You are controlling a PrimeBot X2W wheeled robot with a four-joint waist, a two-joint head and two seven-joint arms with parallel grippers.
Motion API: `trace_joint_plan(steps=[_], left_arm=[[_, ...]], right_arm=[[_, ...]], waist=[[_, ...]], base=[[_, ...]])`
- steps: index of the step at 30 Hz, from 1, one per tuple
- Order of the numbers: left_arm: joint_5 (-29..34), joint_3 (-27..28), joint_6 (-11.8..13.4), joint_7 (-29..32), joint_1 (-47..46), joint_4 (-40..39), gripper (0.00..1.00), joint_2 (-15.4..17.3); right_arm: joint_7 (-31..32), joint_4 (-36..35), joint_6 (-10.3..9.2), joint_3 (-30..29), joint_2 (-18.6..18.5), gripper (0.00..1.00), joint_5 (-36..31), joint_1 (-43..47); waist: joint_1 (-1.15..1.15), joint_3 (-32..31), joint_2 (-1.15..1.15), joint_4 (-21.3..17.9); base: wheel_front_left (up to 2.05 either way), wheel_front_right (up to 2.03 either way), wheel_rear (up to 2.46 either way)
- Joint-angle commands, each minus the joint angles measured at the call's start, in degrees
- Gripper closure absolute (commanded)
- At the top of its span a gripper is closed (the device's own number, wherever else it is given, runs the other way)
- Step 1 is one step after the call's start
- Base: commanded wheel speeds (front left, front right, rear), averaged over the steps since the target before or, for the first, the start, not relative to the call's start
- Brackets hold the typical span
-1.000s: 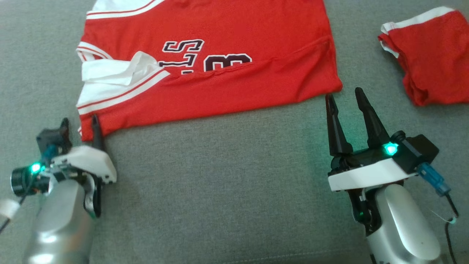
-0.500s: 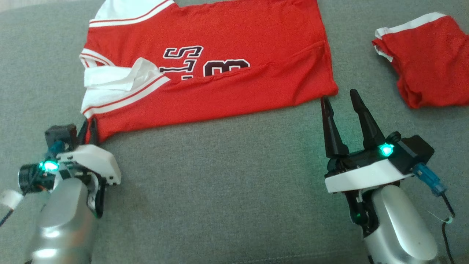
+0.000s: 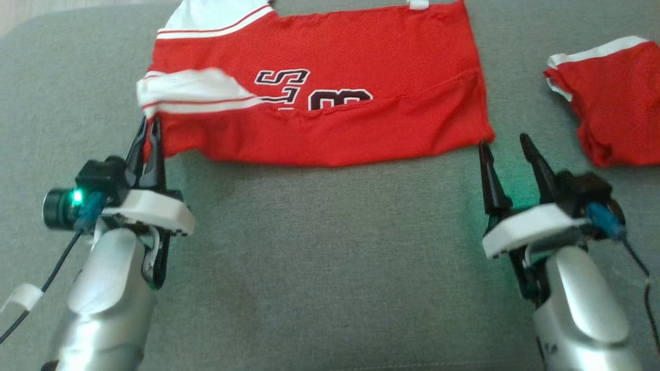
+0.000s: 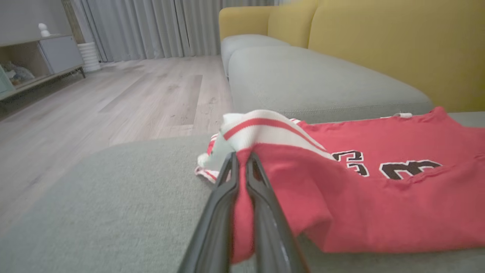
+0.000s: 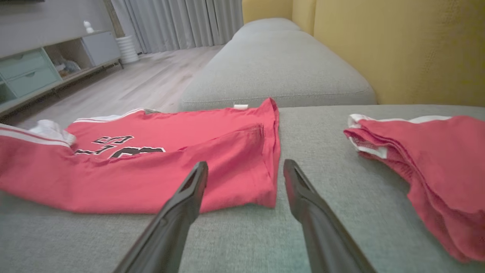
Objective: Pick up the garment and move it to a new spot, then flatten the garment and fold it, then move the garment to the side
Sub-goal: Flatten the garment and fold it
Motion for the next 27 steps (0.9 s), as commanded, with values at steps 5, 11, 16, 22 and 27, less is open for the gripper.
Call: trace_joint_plan(steps=[5, 11, 16, 22, 27], left_arm=[[1.7, 0.0, -0.4, -0.7, -0.4, -6.9, 1.00, 0.7], [2.3, -1.4, -1.1, -0.7, 0.5, -9.7, 1.00, -0.6], [2.7, -2.3, -1.5, -0.7, 0.9, -10.7, 1.00, -1.3], [2.6, -2.6, -1.8, -0.7, 0.9, -11.1, 1.00, -1.4], [2.6, -2.5, -1.9, -0.7, 0.9, -10.7, 1.00, -1.1]], right_arm=[[5.8, 2.0, 0.37, -1.1, 0.0, 0.00, -2.7, -6.8], [11.0, 9.1, 0.37, -5.8, 0.0, 0.00, -6.6, -11.9], [13.9, 15.0, 0.37, -8.5, 0.0, 0.00, -10.7, -14.2], [16.8, 20.5, 0.37, -8.9, 0.0, 0.00, -14.0, -15.6], [17.1, 23.3, 0.37, -8.8, 0.0, 1.00, -14.8, -16.5]], waist=[[0.00, 0.6, 0.00, 2.1], [0.00, 0.8, 0.00, 4.1], [0.00, 1.0, 0.00, 5.4], [0.00, 1.6, 0.00, 6.0], [0.00, 1.6, 0.00, 6.1]], base=[[0.00, 0.00, 0.00], [0.00, 0.00, 0.00], [0.00, 0.00, 0.00], [0.00, 0.00, 0.00], [0.00, 0.00, 0.00]])
